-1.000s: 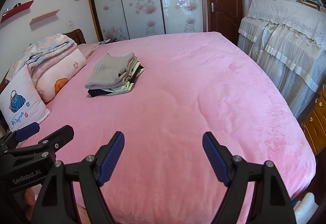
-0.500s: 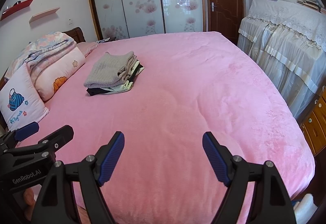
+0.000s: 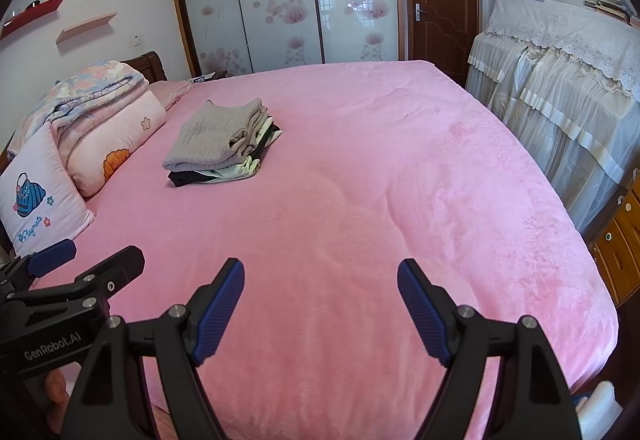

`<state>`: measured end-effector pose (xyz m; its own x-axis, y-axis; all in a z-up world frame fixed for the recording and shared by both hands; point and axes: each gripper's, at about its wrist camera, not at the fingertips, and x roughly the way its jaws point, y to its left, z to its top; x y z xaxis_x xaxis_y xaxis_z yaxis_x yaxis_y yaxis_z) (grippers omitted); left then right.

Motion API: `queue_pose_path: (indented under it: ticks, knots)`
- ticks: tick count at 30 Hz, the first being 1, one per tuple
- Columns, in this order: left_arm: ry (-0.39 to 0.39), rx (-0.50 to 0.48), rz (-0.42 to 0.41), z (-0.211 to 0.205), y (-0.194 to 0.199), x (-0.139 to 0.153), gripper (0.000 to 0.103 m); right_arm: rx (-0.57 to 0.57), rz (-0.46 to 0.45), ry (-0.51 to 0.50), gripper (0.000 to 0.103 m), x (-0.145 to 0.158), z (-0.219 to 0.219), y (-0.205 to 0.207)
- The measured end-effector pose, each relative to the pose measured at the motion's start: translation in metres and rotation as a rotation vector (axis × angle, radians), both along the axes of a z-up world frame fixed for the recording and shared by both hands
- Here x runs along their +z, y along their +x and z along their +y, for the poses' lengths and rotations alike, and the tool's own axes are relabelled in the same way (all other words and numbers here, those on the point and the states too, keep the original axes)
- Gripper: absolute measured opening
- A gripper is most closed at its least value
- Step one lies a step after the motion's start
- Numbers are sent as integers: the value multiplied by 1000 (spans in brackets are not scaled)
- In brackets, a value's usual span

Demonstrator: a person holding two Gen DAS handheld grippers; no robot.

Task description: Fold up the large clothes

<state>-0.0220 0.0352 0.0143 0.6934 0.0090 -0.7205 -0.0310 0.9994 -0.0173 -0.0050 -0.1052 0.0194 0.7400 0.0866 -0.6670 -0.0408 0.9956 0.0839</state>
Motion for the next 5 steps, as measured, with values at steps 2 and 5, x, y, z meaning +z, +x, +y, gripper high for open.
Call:
queue_pose_path:
  ticks: [2,5]
  knots:
    - [-1,0,2,1,0,-1,102,0,-1,-1,79,1,0,0]
    - [1,1,4,1,1,-1,102,0,0,-1,80,1,1,1]
